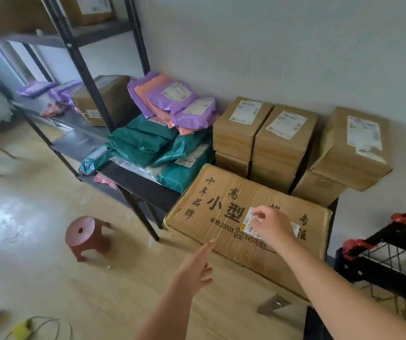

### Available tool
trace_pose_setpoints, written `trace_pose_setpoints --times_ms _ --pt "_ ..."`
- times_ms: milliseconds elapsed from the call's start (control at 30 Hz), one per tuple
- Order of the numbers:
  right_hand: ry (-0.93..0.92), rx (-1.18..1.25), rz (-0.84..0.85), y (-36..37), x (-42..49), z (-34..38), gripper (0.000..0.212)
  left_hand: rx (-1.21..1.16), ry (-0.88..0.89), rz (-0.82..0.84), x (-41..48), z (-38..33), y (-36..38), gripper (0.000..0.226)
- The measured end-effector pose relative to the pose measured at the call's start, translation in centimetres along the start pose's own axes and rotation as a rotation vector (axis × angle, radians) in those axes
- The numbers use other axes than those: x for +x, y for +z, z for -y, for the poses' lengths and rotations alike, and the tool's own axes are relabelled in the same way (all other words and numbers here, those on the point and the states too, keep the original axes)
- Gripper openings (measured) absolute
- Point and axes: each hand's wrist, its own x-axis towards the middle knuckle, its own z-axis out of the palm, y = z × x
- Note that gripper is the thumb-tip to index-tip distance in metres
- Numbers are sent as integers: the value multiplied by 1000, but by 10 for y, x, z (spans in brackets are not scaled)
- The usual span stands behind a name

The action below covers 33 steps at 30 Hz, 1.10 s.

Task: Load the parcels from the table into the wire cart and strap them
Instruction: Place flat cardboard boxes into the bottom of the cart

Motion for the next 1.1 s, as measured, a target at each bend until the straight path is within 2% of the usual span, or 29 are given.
trace_pose_setpoints --times_ms 133,300,533,733,867,1100 --pt "-10 -223 -27 -12 36 8 31 -83 -52 72 23 -6 10 76" --pt "-5 -302 2 -11 65 19 49 -191 -72 165 39 -13 7 74" --pt "-38 -483 41 -6 85 20 67 -154 -88 211 48 -21 -6 71" --pt "0 -535 74 -4 92 14 85 -126 -93 201 49 -21 -10 73" --pt "32 -501 38 0 84 11 85 -118 -100 177 47 -20 -14 70" --pt "107 -409 -2 5 65 15 73 -81 -69 133 42 -15 -31 56"
